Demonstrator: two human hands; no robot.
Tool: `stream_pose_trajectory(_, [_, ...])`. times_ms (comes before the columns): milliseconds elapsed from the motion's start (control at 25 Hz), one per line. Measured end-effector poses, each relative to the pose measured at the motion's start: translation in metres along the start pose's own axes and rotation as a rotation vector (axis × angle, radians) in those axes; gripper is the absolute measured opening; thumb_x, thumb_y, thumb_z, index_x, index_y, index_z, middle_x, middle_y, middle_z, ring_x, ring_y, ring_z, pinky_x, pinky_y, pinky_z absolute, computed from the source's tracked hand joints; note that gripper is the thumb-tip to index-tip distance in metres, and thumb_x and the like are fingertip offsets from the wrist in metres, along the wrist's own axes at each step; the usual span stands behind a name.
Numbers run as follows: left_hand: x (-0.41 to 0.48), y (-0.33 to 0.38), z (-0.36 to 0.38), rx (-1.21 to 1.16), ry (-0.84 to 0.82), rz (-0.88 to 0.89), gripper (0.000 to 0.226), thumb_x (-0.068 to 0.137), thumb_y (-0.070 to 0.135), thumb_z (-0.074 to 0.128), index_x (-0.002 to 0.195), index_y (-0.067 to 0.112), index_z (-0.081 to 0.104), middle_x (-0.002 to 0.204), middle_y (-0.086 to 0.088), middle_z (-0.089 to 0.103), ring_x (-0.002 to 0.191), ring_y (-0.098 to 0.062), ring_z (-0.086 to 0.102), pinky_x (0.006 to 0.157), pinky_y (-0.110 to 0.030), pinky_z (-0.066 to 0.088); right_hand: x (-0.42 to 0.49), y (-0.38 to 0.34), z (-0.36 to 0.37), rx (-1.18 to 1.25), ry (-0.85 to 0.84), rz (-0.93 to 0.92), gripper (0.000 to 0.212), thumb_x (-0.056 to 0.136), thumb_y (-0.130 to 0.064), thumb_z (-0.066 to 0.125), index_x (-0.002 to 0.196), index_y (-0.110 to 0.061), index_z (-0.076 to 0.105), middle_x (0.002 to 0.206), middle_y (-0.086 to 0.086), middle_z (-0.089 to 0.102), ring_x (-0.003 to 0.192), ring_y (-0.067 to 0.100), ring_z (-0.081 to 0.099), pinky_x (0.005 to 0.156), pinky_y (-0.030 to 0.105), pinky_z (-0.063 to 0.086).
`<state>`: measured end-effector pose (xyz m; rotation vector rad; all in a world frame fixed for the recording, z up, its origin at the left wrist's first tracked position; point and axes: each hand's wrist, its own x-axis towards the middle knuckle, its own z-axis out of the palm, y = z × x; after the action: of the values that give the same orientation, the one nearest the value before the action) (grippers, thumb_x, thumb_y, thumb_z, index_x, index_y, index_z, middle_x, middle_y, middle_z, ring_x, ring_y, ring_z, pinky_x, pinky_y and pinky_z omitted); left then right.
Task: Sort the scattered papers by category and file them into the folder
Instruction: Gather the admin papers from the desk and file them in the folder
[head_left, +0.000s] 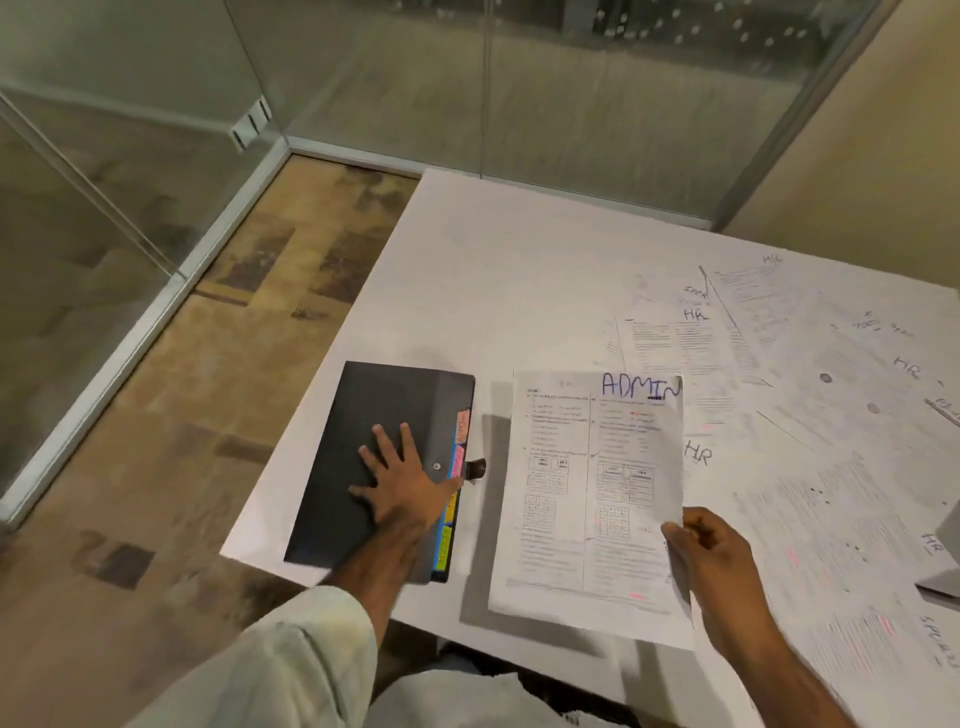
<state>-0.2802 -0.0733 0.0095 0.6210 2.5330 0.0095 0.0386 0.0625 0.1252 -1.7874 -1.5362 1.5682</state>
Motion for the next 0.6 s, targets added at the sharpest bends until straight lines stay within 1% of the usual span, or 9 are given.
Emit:
stream_pose_trajectory(80, [0.006, 0.001, 0.005, 0.017, -0.008, 0.002, 0.129, 0.070, 0.088, 0.055, 0.159, 0.027, -0.015, 0.166, -0.013, -0.023, 0.154, -0.045, -0.007, 0.106, -0.078, 0.026, -0.013, -0.004, 0.012, -0.023, 0.031, 0.007, 0.011, 0.097, -0.007, 0.062, 0.090, -0.010, 0.071, 0.085, 0.006, 0.078, 0.082, 0.034, 0.074, 0.080, 0.046, 0.057])
stream_pose_trajectory(200, [0.010, -0.001, 0.005, 0.015, -0.007, 0.024, 0.125, 0.073, 0.085, 0.055, 0.159, 0.025, -0.013, 0.167, -0.013, -0.021, 0.153, -0.046, -0.006, 0.105, -0.078, 0.028, -0.028, -0.004, 0.024, -0.047, 0.067, 0.016, 0.011, 0.098, -0.009, 0.062, 0.090, -0.011, 0.070, 0.082, 0.001, 0.078, 0.081, 0.031, 0.074, 0.075, 0.042, 0.057])
stream_pose_trajectory(280, [0.008, -0.001, 0.003, 0.000, -0.013, 0.051, 0.118, 0.078, 0.076, 0.059, 0.161, 0.025, -0.008, 0.168, -0.013, -0.017, 0.154, -0.046, -0.002, 0.106, -0.077, 0.030, -0.032, -0.004, 0.028, -0.059, 0.075, 0.024, 0.011, 0.098, -0.011, 0.062, 0.090, -0.013, 0.070, 0.082, -0.001, 0.078, 0.081, 0.028, 0.074, 0.072, 0.040, 0.056])
stream_pose_trajectory(360, [0.007, -0.002, 0.001, -0.024, -0.054, 0.081, 0.108, 0.084, 0.067, 0.060, 0.161, 0.023, -0.002, 0.169, -0.013, -0.010, 0.154, -0.045, 0.003, 0.107, -0.075, 0.031, -0.034, -0.004, 0.031, -0.064, 0.090, 0.029, 0.011, 0.098, -0.012, 0.062, 0.090, -0.014, 0.070, 0.084, -0.002, 0.078, 0.082, 0.027, 0.074, 0.072, 0.038, 0.057])
stream_pose_trajectory(440, [0.010, -0.007, -0.001, -0.039, -0.111, 0.099, 0.100, 0.089, 0.061, 0.059, 0.161, 0.021, 0.003, 0.169, -0.012, -0.001, 0.154, -0.043, 0.008, 0.109, -0.070, 0.034, -0.034, -0.001, 0.036, -0.055, 0.100, 0.039, 0.011, 0.098, -0.011, 0.062, 0.090, -0.013, 0.069, 0.084, -0.001, 0.078, 0.082, 0.027, 0.075, 0.075, 0.041, 0.058])
stream_pose_trajectory(480, [0.013, -0.011, -0.004, -0.075, -0.128, 0.116, 0.094, 0.092, 0.058, 0.058, 0.161, 0.020, 0.007, 0.169, -0.012, 0.004, 0.154, -0.042, 0.012, 0.111, -0.067, 0.035, -0.033, 0.000, 0.041, -0.047, 0.103, 0.046, 0.011, 0.098, -0.011, 0.062, 0.090, -0.013, 0.069, 0.085, 0.000, 0.078, 0.083, 0.028, 0.075, 0.077, 0.044, 0.059])
stream_pose_trajectory(520, [0.016, -0.014, -0.007, -0.129, -0.143, 0.139, 0.088, 0.094, 0.055, 0.056, 0.161, 0.018, 0.011, 0.168, -0.013, 0.011, 0.152, -0.040, 0.020, 0.112, -0.062, 0.039, -0.032, 0.001, 0.047, -0.039, 0.104, 0.050, 0.011, 0.098, -0.011, 0.062, 0.090, -0.013, 0.069, 0.086, 0.001, 0.078, 0.083, 0.029, 0.075, 0.079, 0.047, 0.059])
stream_pose_trajectory(560, [0.017, -0.018, -0.012, -0.190, -0.153, 0.165, 0.081, 0.097, 0.051, 0.054, 0.160, 0.015, 0.018, 0.165, -0.013, 0.022, 0.147, -0.036, 0.035, 0.109, -0.054, 0.046, -0.031, 0.002, 0.054, -0.029, 0.108, 0.050, 0.011, 0.098, -0.011, 0.061, 0.090, -0.013, 0.069, 0.086, 0.003, 0.078, 0.083, 0.029, 0.075, 0.080, 0.048, 0.059])
stream_pose_trajectory(600, [0.017, -0.023, -0.017, -0.250, -0.155, 0.190, 0.072, 0.099, 0.048, 0.052, 0.156, 0.013, 0.026, 0.156, -0.014, 0.037, 0.133, -0.030, 0.053, 0.099, -0.044, 0.055, -0.030, 0.003, 0.062, -0.019, 0.119, 0.046, 0.012, 0.098, -0.010, 0.060, 0.089, -0.013, 0.068, 0.087, 0.004, 0.077, 0.083, 0.029, 0.074, 0.080, 0.049, 0.059])
